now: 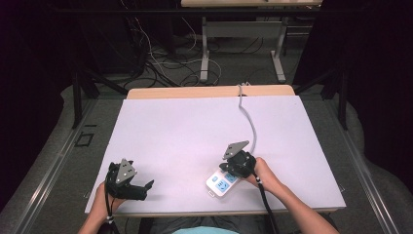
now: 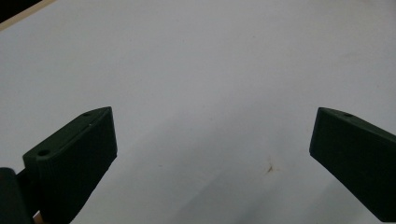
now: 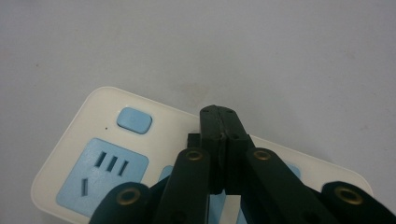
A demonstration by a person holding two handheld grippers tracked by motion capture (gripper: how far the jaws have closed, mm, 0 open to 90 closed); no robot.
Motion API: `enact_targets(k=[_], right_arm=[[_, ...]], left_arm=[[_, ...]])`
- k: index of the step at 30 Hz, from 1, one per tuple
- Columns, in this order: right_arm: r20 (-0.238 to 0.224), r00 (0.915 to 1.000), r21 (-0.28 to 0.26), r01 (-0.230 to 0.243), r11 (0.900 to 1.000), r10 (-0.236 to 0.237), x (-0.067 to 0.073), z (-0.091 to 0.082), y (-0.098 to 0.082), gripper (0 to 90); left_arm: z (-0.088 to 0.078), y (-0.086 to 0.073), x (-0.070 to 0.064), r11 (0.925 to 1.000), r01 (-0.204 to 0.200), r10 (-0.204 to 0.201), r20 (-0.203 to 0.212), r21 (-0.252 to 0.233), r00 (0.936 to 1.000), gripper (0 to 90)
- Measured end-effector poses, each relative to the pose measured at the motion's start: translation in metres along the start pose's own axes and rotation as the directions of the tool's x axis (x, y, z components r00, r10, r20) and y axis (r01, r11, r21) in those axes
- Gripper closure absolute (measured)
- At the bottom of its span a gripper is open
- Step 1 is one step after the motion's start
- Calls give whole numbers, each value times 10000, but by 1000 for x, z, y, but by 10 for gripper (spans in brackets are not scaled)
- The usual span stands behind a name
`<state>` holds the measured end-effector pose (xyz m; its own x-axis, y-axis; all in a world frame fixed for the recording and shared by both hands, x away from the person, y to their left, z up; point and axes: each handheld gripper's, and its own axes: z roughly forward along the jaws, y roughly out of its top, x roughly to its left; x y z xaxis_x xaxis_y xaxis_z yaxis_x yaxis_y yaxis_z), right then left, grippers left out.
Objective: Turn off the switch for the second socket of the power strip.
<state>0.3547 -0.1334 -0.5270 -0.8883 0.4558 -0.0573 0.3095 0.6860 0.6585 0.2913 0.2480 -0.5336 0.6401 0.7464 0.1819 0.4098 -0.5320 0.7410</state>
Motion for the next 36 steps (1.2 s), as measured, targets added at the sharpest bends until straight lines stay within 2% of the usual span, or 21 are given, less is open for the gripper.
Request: enact_targets(k=[7,16,25,30,32,36], right_arm=[[-66,10000,18,17,10000,-17,0,0,0,900],[178,9997,-80,192,9998,-191,3,0,-1,900],[47,9997,7,249,9997,-249,2,-1,-1,900],[79,9996,-53,279,9996,-279,2,-1,-1,900],[152,9997,-301,216,9993,-212,3,-2,-1,900],[66,9994,-201,329,9993,-328,2,-3,0,900]], left_arm=[[0,0,0,10000,0,0,16,-31,10000,6],[0,0,0,10000,-44,44,2,-19,10000,6],[-1,0,0,10000,-49,49,48,-2,10000,6],[-1,0,0,9999,-118,118,46,18,9999,6],[-1,0,0,10000,-62,63,87,-14,9999,6],[-1,0,0,10000,-73,73,114,-11,9999,6]])
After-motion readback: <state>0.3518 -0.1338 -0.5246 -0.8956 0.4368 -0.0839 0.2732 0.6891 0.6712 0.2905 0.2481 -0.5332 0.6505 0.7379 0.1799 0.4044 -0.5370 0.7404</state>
